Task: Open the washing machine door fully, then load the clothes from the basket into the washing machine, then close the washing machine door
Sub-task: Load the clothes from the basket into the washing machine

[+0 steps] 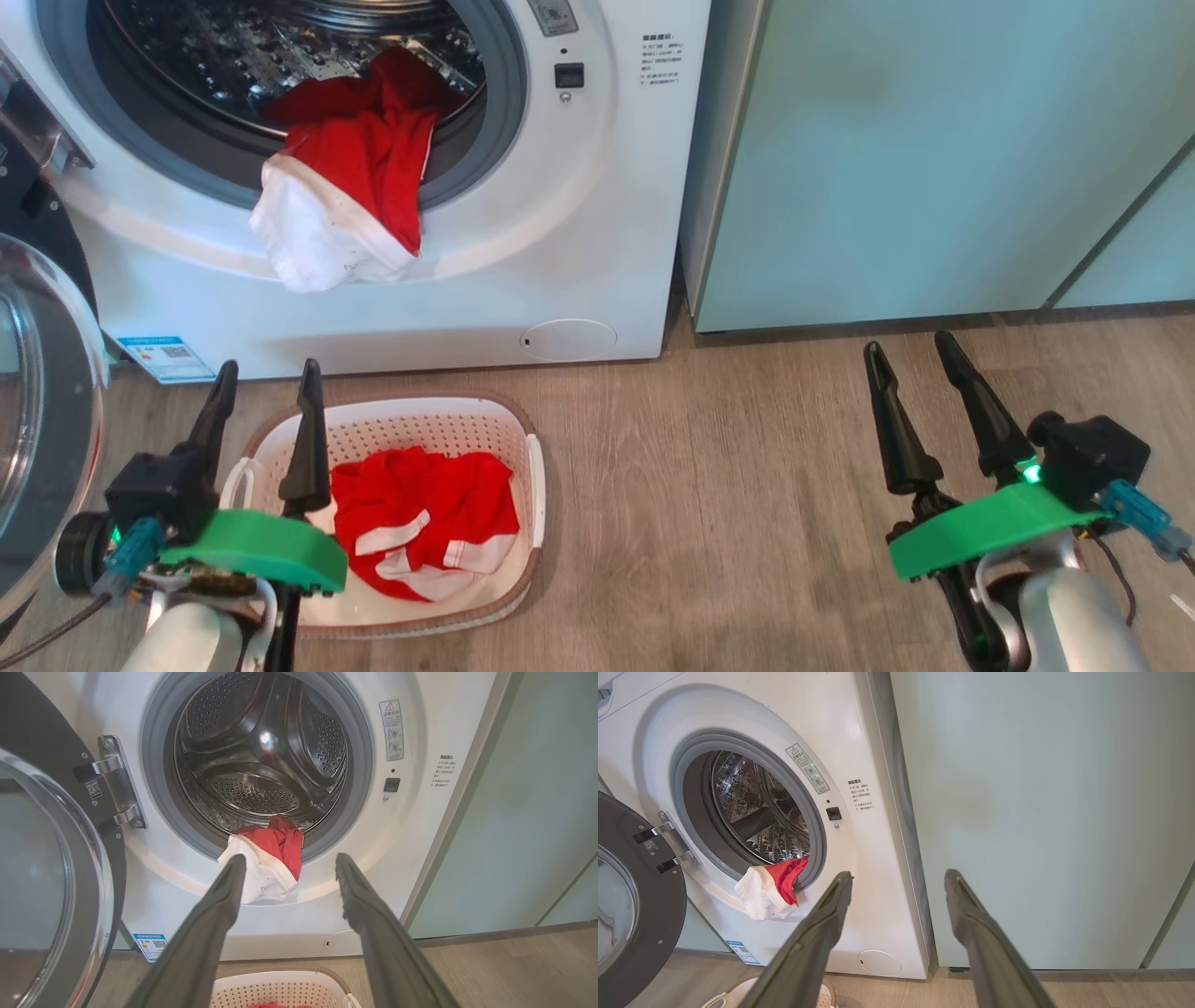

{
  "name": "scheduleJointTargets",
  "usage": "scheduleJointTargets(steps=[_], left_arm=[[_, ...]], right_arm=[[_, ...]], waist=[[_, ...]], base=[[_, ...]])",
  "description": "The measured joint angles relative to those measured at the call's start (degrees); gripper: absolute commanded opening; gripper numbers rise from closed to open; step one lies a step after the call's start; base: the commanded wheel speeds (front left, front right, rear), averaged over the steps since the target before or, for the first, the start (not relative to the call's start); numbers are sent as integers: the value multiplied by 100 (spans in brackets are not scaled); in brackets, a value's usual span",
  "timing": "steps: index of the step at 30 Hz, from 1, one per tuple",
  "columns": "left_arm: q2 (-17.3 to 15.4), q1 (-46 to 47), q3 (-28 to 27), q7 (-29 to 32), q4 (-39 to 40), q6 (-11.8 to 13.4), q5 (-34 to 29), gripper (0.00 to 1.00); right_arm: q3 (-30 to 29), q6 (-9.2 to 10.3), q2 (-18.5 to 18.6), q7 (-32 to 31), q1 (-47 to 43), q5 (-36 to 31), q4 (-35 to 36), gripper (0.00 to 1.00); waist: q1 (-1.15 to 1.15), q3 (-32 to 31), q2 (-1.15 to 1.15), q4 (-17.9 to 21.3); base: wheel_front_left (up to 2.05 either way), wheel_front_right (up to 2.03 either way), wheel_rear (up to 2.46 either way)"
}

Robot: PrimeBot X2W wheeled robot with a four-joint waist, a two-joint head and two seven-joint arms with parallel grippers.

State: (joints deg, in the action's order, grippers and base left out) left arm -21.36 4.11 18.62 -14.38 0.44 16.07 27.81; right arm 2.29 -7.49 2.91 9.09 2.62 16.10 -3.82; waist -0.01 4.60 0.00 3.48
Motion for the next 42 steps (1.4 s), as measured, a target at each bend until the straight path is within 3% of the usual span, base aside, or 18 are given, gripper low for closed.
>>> scheduleJointTargets(steps=[35,42], left_arm=[[107,-63,-222,-1,-90,-3,-76,100],[167,322,-211,8,-360,-193,-68,100]], right_arm=[[-11,0,-2,-76,-90,2,168,100],[19,0,-2,-76,-23,1,290,100]], waist=[[0,159,0,-41],[0,502,0,-50]], base=[[0,0,0],[0,0,0]])
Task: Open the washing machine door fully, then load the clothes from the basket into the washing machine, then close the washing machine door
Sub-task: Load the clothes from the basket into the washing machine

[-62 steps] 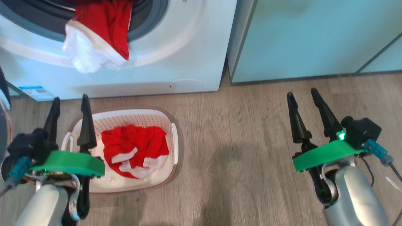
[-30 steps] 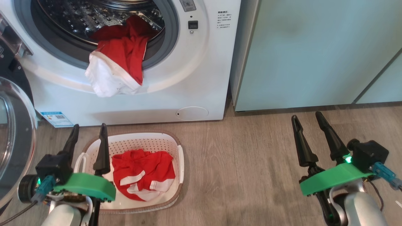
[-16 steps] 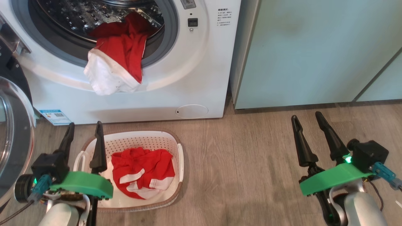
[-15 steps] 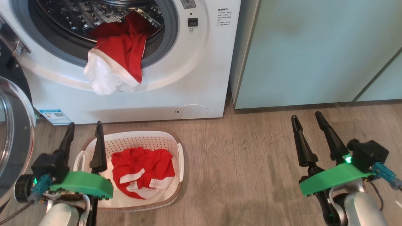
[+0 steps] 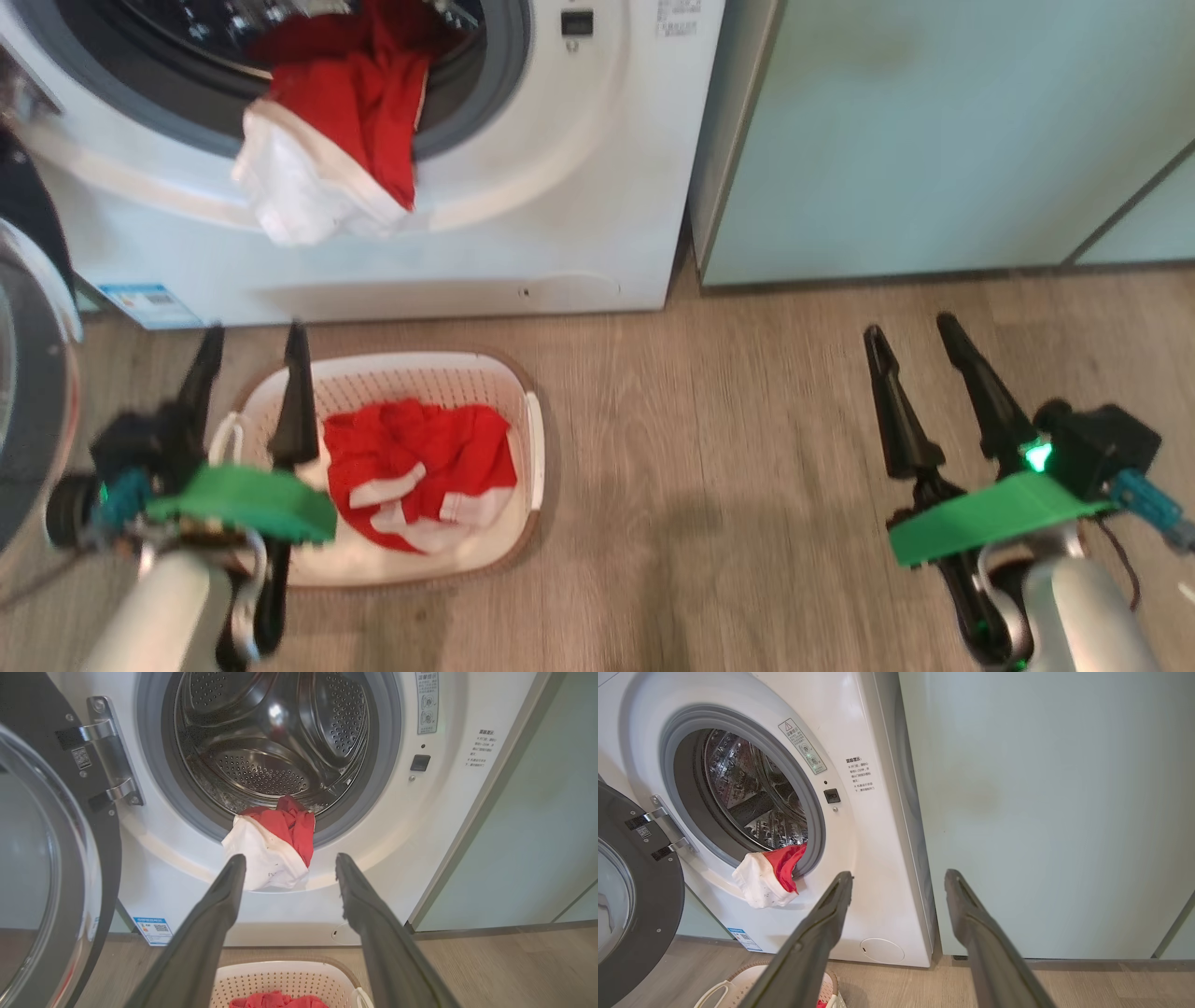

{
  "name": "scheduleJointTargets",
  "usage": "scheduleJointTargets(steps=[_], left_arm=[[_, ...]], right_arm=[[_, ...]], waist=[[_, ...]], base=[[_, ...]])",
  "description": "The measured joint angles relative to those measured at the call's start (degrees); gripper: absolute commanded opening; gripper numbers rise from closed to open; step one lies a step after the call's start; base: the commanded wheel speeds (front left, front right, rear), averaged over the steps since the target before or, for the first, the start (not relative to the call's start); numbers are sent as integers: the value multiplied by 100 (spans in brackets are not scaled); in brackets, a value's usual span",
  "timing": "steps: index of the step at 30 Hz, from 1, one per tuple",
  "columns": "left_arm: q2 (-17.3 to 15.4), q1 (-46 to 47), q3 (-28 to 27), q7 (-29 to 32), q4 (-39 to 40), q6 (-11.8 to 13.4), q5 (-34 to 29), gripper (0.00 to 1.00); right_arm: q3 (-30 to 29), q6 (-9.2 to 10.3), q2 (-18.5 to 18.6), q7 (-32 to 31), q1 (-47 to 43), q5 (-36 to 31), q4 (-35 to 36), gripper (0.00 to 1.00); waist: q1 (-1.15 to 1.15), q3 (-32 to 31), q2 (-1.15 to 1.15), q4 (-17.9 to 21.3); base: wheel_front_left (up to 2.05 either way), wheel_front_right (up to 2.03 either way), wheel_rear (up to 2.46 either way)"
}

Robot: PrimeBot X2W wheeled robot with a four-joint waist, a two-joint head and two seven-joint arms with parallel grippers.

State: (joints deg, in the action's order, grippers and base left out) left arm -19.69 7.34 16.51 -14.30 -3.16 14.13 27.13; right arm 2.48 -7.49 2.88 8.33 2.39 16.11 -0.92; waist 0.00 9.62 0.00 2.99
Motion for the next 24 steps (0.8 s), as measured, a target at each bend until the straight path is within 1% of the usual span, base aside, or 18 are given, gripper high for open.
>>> scheduleJointTargets(steps=[4,10,11,12,18,23,24], left_arm=[[51,607,-9,26,-354,-151,93,100],[165,1971,-199,209,-1452,-544,502,100],[166,2191,-226,281,-1678,-606,583,100],[163,2596,-274,444,-2112,-759,706,100],[98,3573,-342,1071,-3290,-1144,983,100],[-16,4089,-392,1255,-3898,-1303,1087,100],[-44,4183,-404,1257,-3994,-1303,1115,100]], right_arm=[[74,0,0,1,233,0,85,100],[252,0,1,59,746,1,192,100],[297,0,1,99,812,8,194,100],[385,0,1,163,948,13,189,100],[555,0,2,367,1337,162,69,100],[628,0,3,491,1470,272,-81,100],[658,0,3,520,1495,277,-101,100]], waist=[[0,276,0,23],[2,975,0,140],[2,1100,0,172],[2,1343,0,249],[3,1969,0,546],[2,2330,0,794],[2,2387,0,836]], base=[[0,0,0],[0,0,0],[0,0,0],[0,0,0],[0,0,0],[0,0,0],[0,0,0]])
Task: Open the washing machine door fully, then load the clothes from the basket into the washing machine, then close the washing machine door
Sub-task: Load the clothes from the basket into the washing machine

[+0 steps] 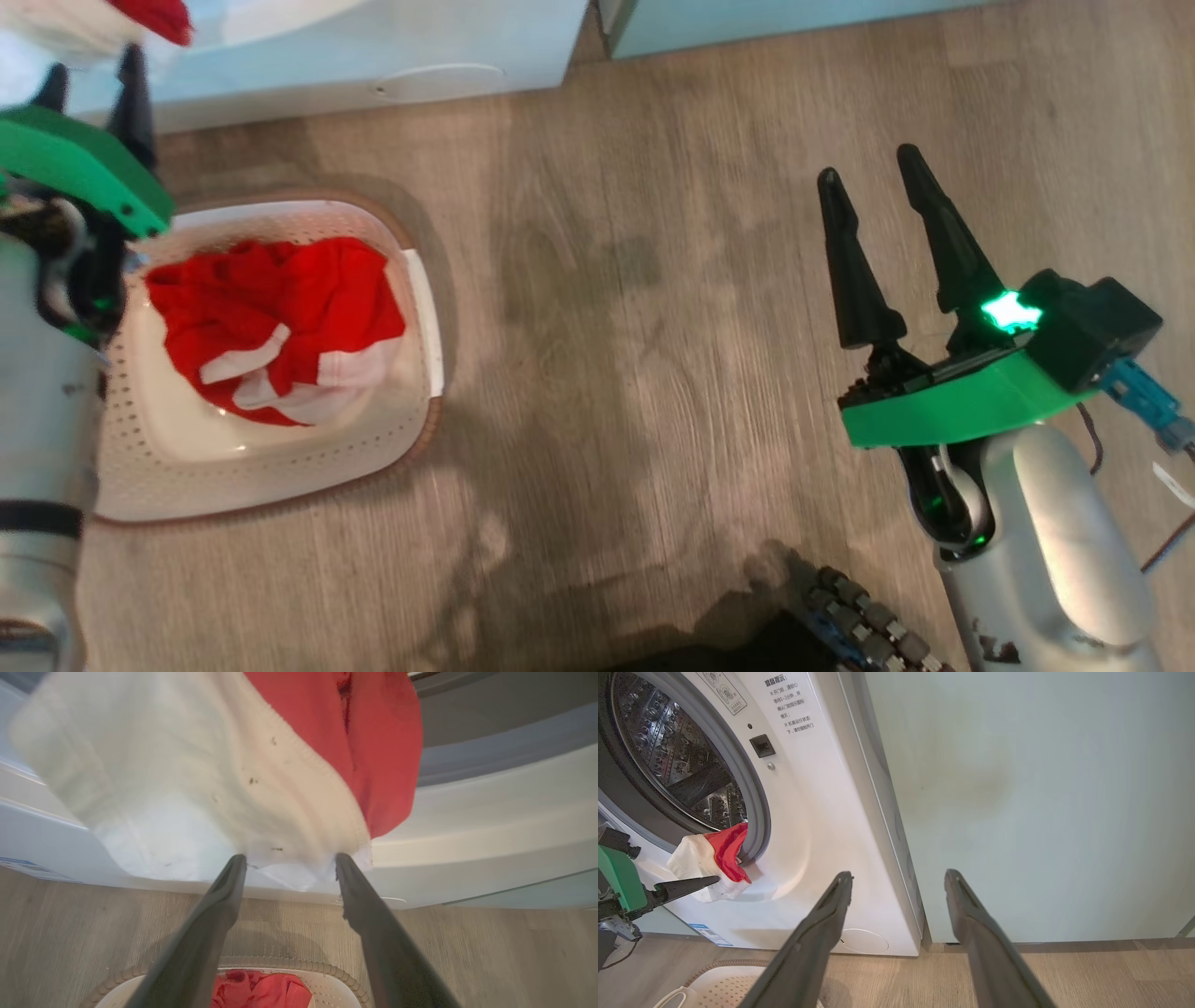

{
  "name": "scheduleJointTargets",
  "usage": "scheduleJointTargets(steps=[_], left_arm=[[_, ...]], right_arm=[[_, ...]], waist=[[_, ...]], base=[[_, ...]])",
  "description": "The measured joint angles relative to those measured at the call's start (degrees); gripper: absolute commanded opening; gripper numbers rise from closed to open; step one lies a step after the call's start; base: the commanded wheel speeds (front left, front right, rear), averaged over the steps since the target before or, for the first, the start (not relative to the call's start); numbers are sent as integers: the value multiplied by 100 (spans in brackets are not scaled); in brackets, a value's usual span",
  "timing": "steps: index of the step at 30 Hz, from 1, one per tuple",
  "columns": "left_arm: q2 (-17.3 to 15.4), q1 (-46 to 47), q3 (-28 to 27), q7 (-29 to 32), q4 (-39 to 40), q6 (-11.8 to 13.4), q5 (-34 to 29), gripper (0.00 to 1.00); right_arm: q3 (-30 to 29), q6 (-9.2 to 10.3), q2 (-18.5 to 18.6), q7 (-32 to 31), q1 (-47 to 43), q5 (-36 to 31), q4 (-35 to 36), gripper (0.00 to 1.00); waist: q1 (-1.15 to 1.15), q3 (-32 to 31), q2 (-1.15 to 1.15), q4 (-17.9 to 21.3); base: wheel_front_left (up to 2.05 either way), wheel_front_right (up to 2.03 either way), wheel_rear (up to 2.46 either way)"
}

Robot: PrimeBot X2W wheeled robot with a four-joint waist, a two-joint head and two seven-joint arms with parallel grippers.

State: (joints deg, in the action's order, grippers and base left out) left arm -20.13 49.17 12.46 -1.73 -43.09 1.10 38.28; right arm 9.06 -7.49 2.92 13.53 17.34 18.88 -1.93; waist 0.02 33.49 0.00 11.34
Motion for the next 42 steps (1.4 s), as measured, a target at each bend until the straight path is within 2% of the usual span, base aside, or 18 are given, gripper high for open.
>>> scheduleJointTargets(steps=[7,14,15,17,18,25,31,37,42], left_arm=[[-180,525,-103,20,-491,-33,7,100],[-219,866,4,13,-825,-12,-111,100],[-221,905,22,12,-866,-12,-114,84],[-225,975,49,5,-946,-9,-159,7],[-226,993,53,5,-979,-9,-159,0],[-259,1071,108,-94,-1228,9,-216,0],[-158,975,205,-164,-1228,-23,-210,0],[-15,340,256,-212,-793,-36,-140,0],[-21,-138,370,-51,167,113,-141,0]], right_arm=[[126,0,0,69,226,97,-131,100],[226,0,0,94,330,189,-199,100],[230,0,0,94,357,202,-197,100],[238,0,0,94,387,234,-196,100],[244,0,0,94,396,237,-196,100],[244,0,0,94,428,285,-194,100],[126,0,0,94,405,279,-196,100],[41,0,1,110,382,203,-194,100],[-23,0,2,110,287,140,-191,100]], waist=[[-1,253,0,190],[-1,355,0,239],[-1,364,0,246],[-2,374,0,260],[-2,376,0,268],[-1,343,0,301],[-2,263,0,166],[-2,175,0,-49],[-2,130,0,-240]], base=[[0,0,0],[0,0,0],[0,0,0],[0,0,0],[0,0,0],[0,0,0],[0,0,0],[0,0,0],[0,0,0]])
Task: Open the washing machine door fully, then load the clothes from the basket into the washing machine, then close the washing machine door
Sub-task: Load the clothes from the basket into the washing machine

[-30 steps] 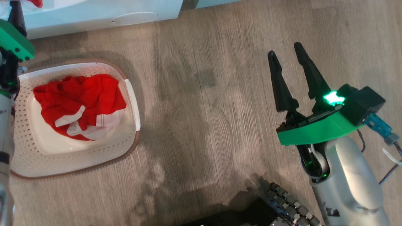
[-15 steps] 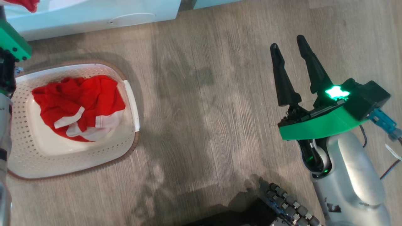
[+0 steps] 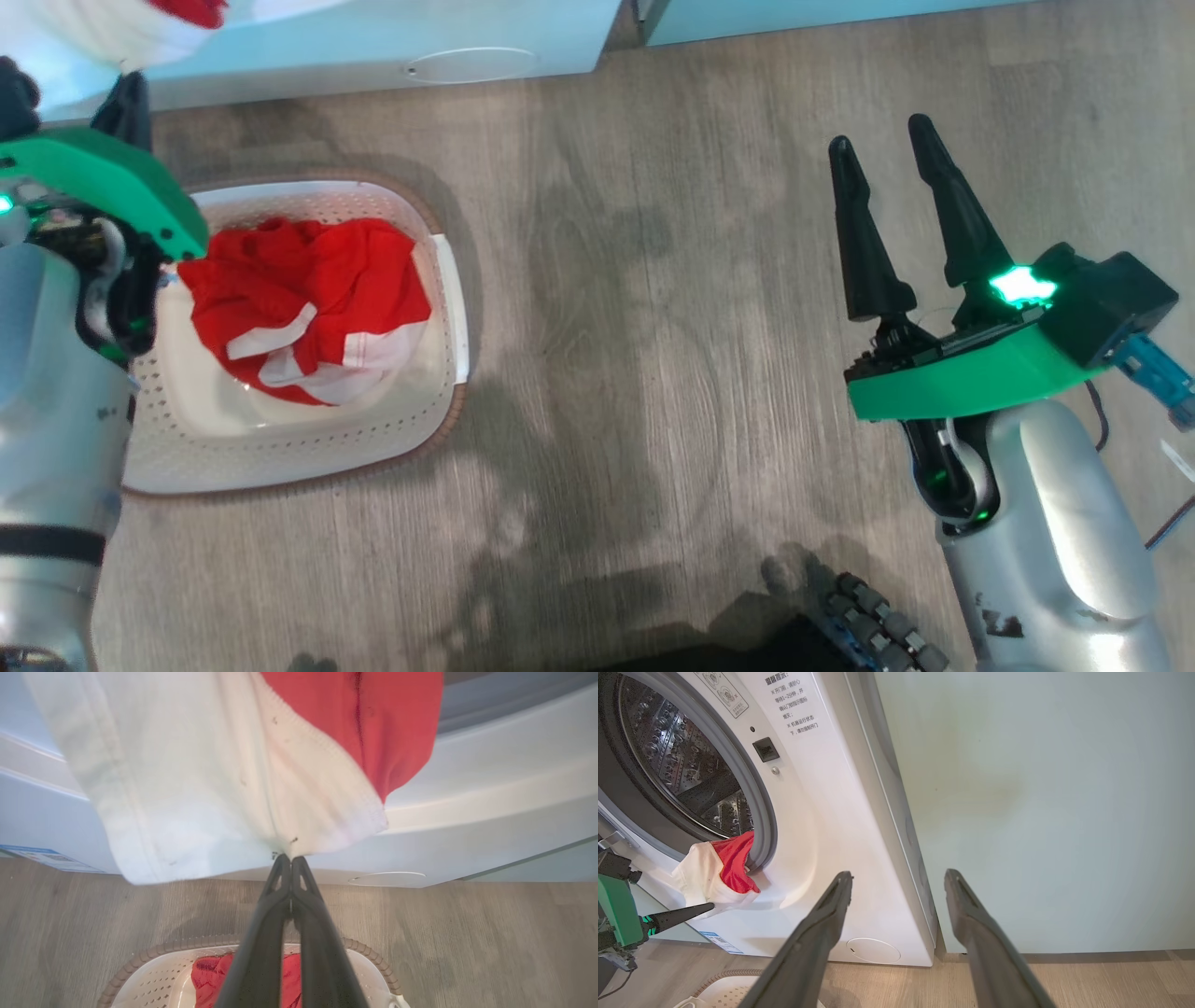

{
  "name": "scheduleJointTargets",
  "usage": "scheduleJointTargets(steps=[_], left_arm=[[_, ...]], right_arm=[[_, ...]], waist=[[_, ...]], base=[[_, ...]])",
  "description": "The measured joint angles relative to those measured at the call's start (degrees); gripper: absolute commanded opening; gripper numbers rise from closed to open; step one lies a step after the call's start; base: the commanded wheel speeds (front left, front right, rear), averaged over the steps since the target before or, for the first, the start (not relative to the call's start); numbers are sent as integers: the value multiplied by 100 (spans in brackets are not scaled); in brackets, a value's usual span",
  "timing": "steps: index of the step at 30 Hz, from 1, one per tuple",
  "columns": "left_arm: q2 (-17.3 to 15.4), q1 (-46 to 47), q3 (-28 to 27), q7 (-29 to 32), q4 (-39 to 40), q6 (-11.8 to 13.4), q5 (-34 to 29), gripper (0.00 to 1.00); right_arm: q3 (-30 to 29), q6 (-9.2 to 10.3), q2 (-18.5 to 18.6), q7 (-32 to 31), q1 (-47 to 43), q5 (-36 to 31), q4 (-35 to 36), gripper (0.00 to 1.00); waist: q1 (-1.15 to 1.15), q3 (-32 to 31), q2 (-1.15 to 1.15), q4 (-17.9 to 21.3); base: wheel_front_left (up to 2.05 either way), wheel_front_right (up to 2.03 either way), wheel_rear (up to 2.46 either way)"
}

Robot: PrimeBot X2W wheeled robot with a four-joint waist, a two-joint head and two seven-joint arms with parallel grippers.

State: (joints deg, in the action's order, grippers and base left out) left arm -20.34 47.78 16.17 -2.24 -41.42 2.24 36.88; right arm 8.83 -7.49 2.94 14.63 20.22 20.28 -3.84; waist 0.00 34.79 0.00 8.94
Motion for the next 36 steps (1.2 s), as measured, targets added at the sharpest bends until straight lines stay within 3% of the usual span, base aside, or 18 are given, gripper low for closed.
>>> scheduleJointTargets(steps=[5,6,8,9,14,19,26,31,36], left_arm=[[-336,-393,26,560,1550,235,2,0],[-336,-393,26,560,1550,235,2,0],[-757,-414,-44,1087,2451,454,1,0],[-757,-414,-44,1087,2451,454,1,0],[-1380,31,-250,1959,3207,587,36,0],[-1811,954,-465,2527,3014,656,85,0],[-2174,1969,-505,2627,2250,648,-223,0],[-2319,2553,-485,2248,1812,593,-564,0],[-2505,3211,-474,1436,1419,543,-984,0]], right_arm=[[-11,0,0,0,8,7,47,100],[-11,0,0,0,8,7,47,100],[75,0,1,0,23,102,76,100],[75,0,1,0,23,102,76,100],[281,0,3,0,102,358,131,100],[436,0,2,0,336,691,235,100],[602,0,1,0,376,1044,310,100],[709,0,-1,0,405,1171,407,100],[860,0,-8,0,555,1261,505,100]], waist=[[0,12,0,-108],[0,12,0,-108],[0,64,0,-52],[0,64,0,-52],[0,204,0,220],[0,445,0,634],[1,874,0,1229],[1,1174,0,1565],[1,1431,0,1856]], base=[[0,0,0],[0,0,0],[0,0,0],[0,0,0],[0,0,0],[0,0,0],[0,0,0],[0,0,0],[0,0,0]])
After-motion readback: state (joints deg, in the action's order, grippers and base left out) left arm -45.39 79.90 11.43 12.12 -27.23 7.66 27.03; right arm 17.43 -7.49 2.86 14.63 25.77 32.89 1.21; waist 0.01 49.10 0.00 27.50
